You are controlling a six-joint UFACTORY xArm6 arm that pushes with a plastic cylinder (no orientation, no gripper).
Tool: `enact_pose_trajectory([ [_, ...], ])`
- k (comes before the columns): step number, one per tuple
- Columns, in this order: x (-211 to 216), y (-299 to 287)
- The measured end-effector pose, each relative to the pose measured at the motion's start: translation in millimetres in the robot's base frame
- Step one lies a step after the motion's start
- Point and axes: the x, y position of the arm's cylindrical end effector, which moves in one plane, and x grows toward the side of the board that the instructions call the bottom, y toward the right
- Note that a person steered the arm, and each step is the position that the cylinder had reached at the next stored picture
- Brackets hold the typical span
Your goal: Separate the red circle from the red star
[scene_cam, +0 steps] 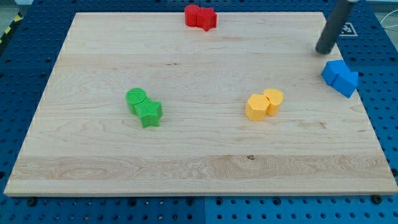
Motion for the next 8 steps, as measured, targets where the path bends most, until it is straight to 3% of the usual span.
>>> enact_pose_trajectory([
  [3, -105, -130],
  [4, -111, -157],
  [6, -109, -266],
  [8, -110, -300],
])
